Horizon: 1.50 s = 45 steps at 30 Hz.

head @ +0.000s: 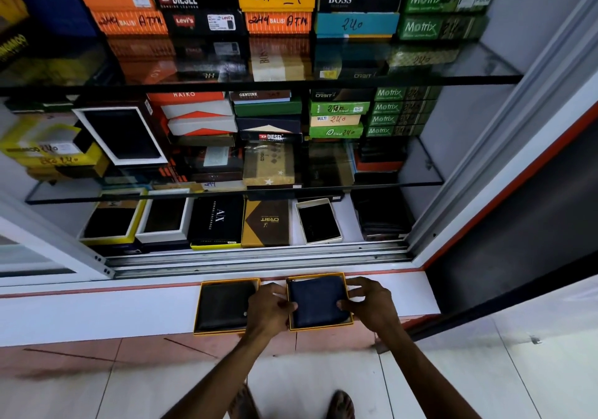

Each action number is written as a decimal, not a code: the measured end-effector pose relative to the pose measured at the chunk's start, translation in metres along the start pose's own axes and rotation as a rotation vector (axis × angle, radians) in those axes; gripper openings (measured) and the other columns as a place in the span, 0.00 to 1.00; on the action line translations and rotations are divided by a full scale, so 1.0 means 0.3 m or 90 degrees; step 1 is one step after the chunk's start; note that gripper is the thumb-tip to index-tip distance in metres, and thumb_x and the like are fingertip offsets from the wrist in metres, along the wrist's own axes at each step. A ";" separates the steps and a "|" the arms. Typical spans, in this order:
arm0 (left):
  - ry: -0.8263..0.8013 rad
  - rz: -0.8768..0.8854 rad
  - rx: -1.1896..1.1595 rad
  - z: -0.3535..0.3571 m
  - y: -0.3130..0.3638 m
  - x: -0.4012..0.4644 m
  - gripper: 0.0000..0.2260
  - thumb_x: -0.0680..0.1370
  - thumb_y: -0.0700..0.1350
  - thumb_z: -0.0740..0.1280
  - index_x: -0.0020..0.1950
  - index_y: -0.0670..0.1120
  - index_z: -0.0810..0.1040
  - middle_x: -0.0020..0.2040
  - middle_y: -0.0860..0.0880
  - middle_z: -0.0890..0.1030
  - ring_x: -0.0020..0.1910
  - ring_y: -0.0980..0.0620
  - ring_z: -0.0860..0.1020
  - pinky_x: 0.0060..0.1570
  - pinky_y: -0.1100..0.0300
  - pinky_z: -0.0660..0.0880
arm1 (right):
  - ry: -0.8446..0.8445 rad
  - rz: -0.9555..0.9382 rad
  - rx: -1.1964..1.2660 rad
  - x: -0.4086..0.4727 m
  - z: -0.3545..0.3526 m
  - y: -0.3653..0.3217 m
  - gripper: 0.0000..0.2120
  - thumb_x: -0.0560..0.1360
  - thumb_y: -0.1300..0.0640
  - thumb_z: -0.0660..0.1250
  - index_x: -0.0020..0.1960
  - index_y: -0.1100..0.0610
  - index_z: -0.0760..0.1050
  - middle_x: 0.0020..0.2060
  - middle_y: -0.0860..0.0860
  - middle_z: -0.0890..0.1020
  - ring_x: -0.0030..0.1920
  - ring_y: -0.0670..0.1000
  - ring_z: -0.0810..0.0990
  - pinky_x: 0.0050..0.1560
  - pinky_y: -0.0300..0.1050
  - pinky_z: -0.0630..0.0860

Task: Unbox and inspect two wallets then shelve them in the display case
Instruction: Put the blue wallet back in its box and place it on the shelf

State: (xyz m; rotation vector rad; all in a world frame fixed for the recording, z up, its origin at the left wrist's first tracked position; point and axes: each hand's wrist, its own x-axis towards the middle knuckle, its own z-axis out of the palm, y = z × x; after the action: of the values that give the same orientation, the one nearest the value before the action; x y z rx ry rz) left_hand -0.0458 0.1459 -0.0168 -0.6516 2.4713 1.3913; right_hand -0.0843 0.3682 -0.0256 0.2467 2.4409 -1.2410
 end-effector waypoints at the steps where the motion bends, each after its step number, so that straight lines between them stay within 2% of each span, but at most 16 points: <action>1: 0.005 0.003 -0.020 -0.018 0.020 -0.018 0.07 0.69 0.41 0.77 0.39 0.45 0.79 0.41 0.45 0.86 0.39 0.46 0.84 0.43 0.46 0.83 | 0.008 -0.002 0.017 -0.014 -0.011 -0.017 0.24 0.64 0.57 0.81 0.58 0.52 0.80 0.45 0.50 0.87 0.41 0.52 0.86 0.43 0.46 0.84; 3: 0.013 0.019 -0.062 -0.073 0.062 -0.051 0.11 0.69 0.40 0.77 0.39 0.51 0.77 0.39 0.48 0.84 0.37 0.49 0.84 0.38 0.47 0.84 | 0.029 -0.006 0.072 -0.047 -0.042 -0.063 0.23 0.62 0.58 0.82 0.56 0.51 0.81 0.43 0.47 0.86 0.38 0.52 0.87 0.42 0.51 0.85; 6: 0.042 0.064 -0.108 -0.174 0.121 -0.085 0.12 0.67 0.43 0.79 0.44 0.55 0.80 0.40 0.49 0.85 0.38 0.49 0.85 0.31 0.48 0.84 | 0.060 -0.052 0.128 -0.094 -0.098 -0.158 0.23 0.60 0.55 0.83 0.53 0.48 0.82 0.44 0.47 0.87 0.40 0.50 0.87 0.41 0.51 0.86; 8: 0.083 0.099 -0.125 -0.246 0.173 -0.104 0.13 0.66 0.47 0.80 0.46 0.54 0.81 0.42 0.51 0.86 0.40 0.50 0.85 0.34 0.47 0.84 | 0.074 -0.111 0.149 -0.127 -0.140 -0.245 0.22 0.59 0.53 0.83 0.51 0.45 0.82 0.43 0.46 0.88 0.42 0.49 0.87 0.43 0.51 0.86; 10: 0.129 0.143 -0.130 -0.311 0.234 -0.120 0.15 0.65 0.50 0.80 0.49 0.55 0.82 0.43 0.54 0.85 0.41 0.52 0.85 0.38 0.46 0.84 | 0.081 -0.158 0.205 -0.154 -0.177 -0.338 0.21 0.60 0.57 0.83 0.50 0.45 0.82 0.41 0.46 0.88 0.40 0.49 0.87 0.42 0.51 0.85; 13: 0.182 0.216 -0.202 -0.399 0.341 -0.150 0.16 0.65 0.47 0.80 0.51 0.55 0.83 0.43 0.52 0.86 0.40 0.50 0.85 0.42 0.45 0.83 | 0.113 -0.234 0.271 -0.198 -0.227 -0.487 0.22 0.61 0.63 0.82 0.51 0.48 0.82 0.41 0.50 0.87 0.38 0.50 0.85 0.40 0.47 0.85; 19: 0.247 0.341 -0.224 -0.533 0.516 -0.145 0.19 0.67 0.43 0.79 0.57 0.51 0.82 0.45 0.53 0.86 0.39 0.55 0.85 0.40 0.57 0.82 | 0.153 -0.341 0.316 -0.158 -0.290 -0.680 0.22 0.62 0.59 0.82 0.53 0.46 0.82 0.46 0.49 0.87 0.42 0.51 0.87 0.44 0.48 0.83; 22: 0.245 0.338 -0.219 -0.546 0.543 -0.059 0.20 0.67 0.41 0.79 0.58 0.49 0.82 0.47 0.51 0.86 0.39 0.53 0.85 0.40 0.55 0.82 | 0.168 -0.347 0.318 -0.087 -0.280 -0.729 0.21 0.62 0.62 0.82 0.52 0.48 0.83 0.46 0.50 0.87 0.40 0.49 0.87 0.42 0.46 0.84; 24: 0.250 0.342 -0.216 -0.544 0.559 0.019 0.20 0.67 0.39 0.79 0.57 0.50 0.82 0.48 0.49 0.86 0.39 0.50 0.85 0.41 0.52 0.83 | 0.184 -0.337 0.327 -0.021 -0.271 -0.753 0.20 0.63 0.64 0.81 0.52 0.52 0.82 0.46 0.51 0.87 0.38 0.46 0.87 0.39 0.42 0.83; 25: 0.254 0.344 -0.209 -0.539 0.569 0.056 0.20 0.67 0.39 0.79 0.57 0.50 0.82 0.48 0.50 0.86 0.38 0.50 0.85 0.40 0.54 0.82 | 0.188 -0.327 0.329 0.010 -0.264 -0.763 0.20 0.63 0.65 0.81 0.53 0.55 0.82 0.46 0.52 0.87 0.36 0.44 0.86 0.38 0.38 0.82; 28: 0.266 0.345 -0.183 -0.521 0.606 0.148 0.19 0.67 0.37 0.78 0.56 0.48 0.81 0.47 0.51 0.85 0.37 0.55 0.84 0.32 0.71 0.77 | 0.207 -0.305 0.325 0.105 -0.244 -0.788 0.19 0.63 0.67 0.80 0.51 0.58 0.81 0.46 0.53 0.87 0.35 0.41 0.86 0.36 0.35 0.81; 32: 0.285 0.327 -0.189 -0.496 0.633 0.244 0.18 0.68 0.34 0.77 0.53 0.49 0.80 0.45 0.54 0.83 0.37 0.61 0.82 0.33 0.74 0.76 | 0.240 -0.295 0.301 0.211 -0.216 -0.815 0.17 0.65 0.68 0.79 0.50 0.57 0.80 0.47 0.53 0.86 0.34 0.38 0.85 0.37 0.33 0.81; 36: 0.290 0.314 -0.183 -0.482 0.647 0.303 0.18 0.69 0.34 0.75 0.53 0.49 0.77 0.43 0.59 0.80 0.40 0.57 0.82 0.34 0.71 0.78 | 0.250 -0.280 0.289 0.284 -0.209 -0.843 0.18 0.66 0.69 0.78 0.52 0.57 0.79 0.49 0.52 0.85 0.39 0.46 0.86 0.37 0.33 0.81; 38: 0.304 0.317 -0.172 -0.478 0.648 0.332 0.18 0.68 0.35 0.76 0.52 0.51 0.77 0.43 0.57 0.82 0.42 0.54 0.83 0.38 0.68 0.79 | 0.257 -0.284 0.269 0.313 -0.212 -0.853 0.18 0.66 0.68 0.78 0.51 0.54 0.79 0.49 0.51 0.85 0.40 0.47 0.86 0.38 0.32 0.81; 41: 0.301 0.315 -0.173 -0.477 0.651 0.351 0.17 0.69 0.36 0.76 0.53 0.48 0.77 0.44 0.53 0.83 0.42 0.58 0.82 0.35 0.74 0.75 | 0.263 -0.286 0.247 0.339 -0.218 -0.856 0.19 0.66 0.67 0.79 0.52 0.53 0.78 0.50 0.50 0.85 0.44 0.49 0.86 0.37 0.27 0.79; 45: 0.293 0.316 -0.167 -0.476 0.650 0.355 0.15 0.69 0.38 0.76 0.49 0.52 0.76 0.40 0.60 0.81 0.38 0.64 0.81 0.34 0.76 0.75 | 0.275 -0.292 0.232 0.356 -0.221 -0.848 0.20 0.65 0.67 0.79 0.53 0.55 0.79 0.49 0.50 0.85 0.43 0.49 0.85 0.37 0.25 0.77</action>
State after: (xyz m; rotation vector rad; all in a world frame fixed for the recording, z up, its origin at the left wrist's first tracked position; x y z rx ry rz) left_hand -0.2313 0.0835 0.1608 -0.4597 2.9826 1.9566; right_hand -0.2816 0.2688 0.1525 0.0529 2.7042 -2.0197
